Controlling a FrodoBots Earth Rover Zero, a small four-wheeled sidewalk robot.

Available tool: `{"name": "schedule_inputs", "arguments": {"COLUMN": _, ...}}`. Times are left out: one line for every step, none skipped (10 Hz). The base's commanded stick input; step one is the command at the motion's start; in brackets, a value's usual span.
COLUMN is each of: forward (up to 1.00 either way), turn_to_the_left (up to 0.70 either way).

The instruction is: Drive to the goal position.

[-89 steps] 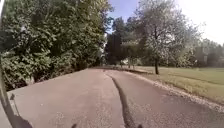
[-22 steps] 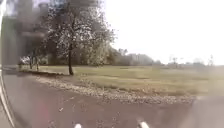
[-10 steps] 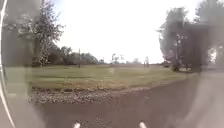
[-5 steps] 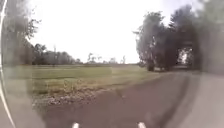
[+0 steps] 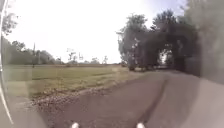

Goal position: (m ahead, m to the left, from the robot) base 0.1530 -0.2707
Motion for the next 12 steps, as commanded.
{"name": "schedule_inputs", "arguments": {"forward": 0.7, "turn_to_the_left": -0.35}}
{"name": "schedule_inputs", "arguments": {"forward": 0.7, "turn_to_the_left": -0.35}}
{"name": "schedule_inputs", "arguments": {"forward": 0.7, "turn_to_the_left": -0.35}}
{"name": "schedule_inputs", "arguments": {"forward": 0.7, "turn_to_the_left": -0.35}}
{"name": "schedule_inputs", "arguments": {"forward": 0.7, "turn_to_the_left": -0.35}}
{"name": "schedule_inputs", "arguments": {"forward": 0.7, "turn_to_the_left": -0.35}}
{"name": "schedule_inputs", "arguments": {"forward": 0.7, "turn_to_the_left": -0.35}}
{"name": "schedule_inputs", "arguments": {"forward": 0.7, "turn_to_the_left": -0.35}}
{"name": "schedule_inputs", "arguments": {"forward": 0.7, "turn_to_the_left": -0.35}}
{"name": "schedule_inputs", "arguments": {"forward": 0.7, "turn_to_the_left": -0.35}}
{"name": "schedule_inputs", "arguments": {"forward": 0.7, "turn_to_the_left": -0.35}}
{"name": "schedule_inputs", "arguments": {"forward": 0.7, "turn_to_the_left": -0.35}}
